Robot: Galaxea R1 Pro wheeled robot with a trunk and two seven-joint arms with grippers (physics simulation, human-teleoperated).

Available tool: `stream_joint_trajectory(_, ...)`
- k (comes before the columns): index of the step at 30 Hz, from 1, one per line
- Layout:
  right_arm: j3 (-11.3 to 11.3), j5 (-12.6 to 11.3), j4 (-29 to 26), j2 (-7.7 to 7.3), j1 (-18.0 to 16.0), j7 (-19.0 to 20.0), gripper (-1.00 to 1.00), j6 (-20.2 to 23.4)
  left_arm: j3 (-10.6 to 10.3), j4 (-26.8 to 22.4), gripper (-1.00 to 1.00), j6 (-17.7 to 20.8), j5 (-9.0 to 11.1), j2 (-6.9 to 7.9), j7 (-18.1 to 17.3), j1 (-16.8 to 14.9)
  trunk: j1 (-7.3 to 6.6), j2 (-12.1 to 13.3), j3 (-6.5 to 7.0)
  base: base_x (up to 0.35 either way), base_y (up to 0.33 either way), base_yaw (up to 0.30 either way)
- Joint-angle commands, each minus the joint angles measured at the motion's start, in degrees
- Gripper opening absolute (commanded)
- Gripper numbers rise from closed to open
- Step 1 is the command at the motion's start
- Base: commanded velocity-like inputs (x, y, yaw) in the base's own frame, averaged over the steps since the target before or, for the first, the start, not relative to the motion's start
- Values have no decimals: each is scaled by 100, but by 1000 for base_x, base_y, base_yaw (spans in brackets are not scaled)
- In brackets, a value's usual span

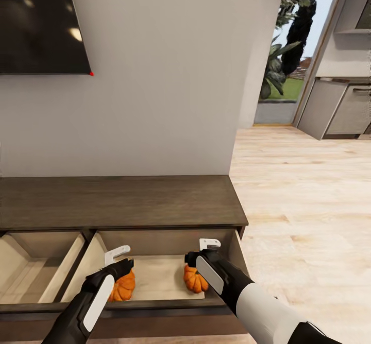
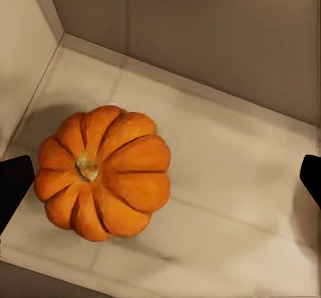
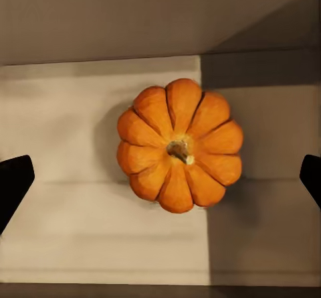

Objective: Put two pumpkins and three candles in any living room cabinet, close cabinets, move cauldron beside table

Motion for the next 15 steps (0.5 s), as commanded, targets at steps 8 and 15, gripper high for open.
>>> stream_joint_trajectory(8, 13, -59, -7, 0, -5, -5, 100, 52, 22, -350, 100, 630, 85, 15, 63, -2, -117, 200, 152, -73, 0, 0)
stream_joint_trajectory(15, -6, -82, -49, 0, -5, 34, 100, 53, 24, -367, 100, 680, 101, 17, 61, -2, -271, 481, 277, -35, 0, 0)
